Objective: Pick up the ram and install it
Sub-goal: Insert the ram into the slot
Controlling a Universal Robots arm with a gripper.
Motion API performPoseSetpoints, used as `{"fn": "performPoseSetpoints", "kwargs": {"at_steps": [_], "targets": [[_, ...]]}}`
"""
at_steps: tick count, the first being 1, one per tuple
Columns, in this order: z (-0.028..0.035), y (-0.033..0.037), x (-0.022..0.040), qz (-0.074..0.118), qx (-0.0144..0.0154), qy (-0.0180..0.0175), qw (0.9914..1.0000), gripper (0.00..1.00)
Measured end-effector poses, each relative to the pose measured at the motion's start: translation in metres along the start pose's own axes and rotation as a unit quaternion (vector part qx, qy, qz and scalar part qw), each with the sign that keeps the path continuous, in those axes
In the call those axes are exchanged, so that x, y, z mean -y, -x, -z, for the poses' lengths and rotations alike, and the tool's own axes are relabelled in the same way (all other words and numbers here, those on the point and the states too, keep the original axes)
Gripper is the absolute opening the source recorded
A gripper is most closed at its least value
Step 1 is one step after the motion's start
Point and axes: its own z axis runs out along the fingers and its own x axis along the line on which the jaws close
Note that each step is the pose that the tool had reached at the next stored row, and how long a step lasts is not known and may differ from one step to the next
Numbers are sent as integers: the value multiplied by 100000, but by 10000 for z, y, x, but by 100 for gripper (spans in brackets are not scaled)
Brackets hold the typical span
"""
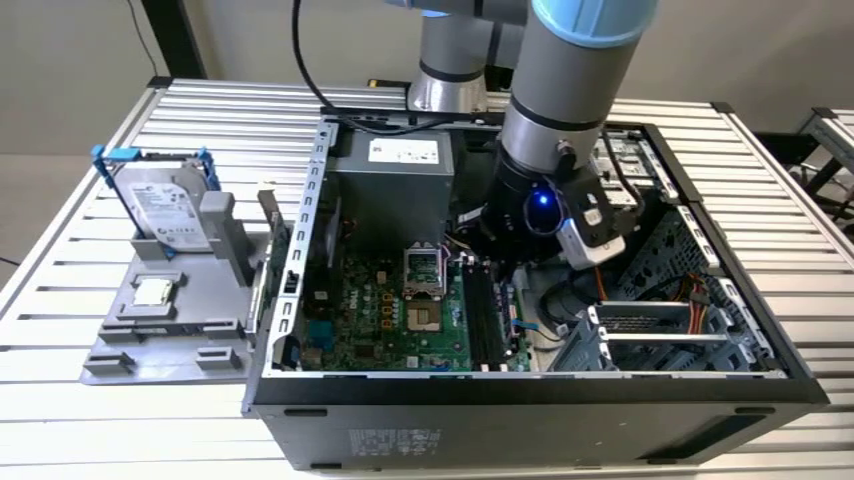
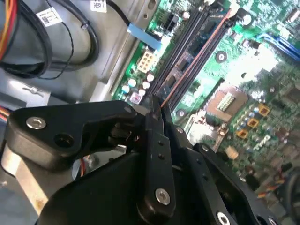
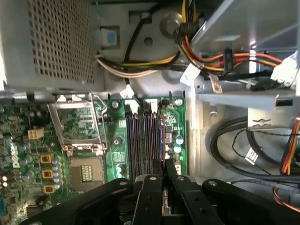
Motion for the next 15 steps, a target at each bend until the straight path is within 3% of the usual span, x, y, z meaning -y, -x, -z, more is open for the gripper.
{"fn": "performPoseSetpoints", "kwargs": {"at_steps": [6, 15], "targets": [[-128, -63, 5, 1043, 4, 25, 99995, 0], [-217, -11, 22, 1041, -3, 20, 99995, 0]]}}
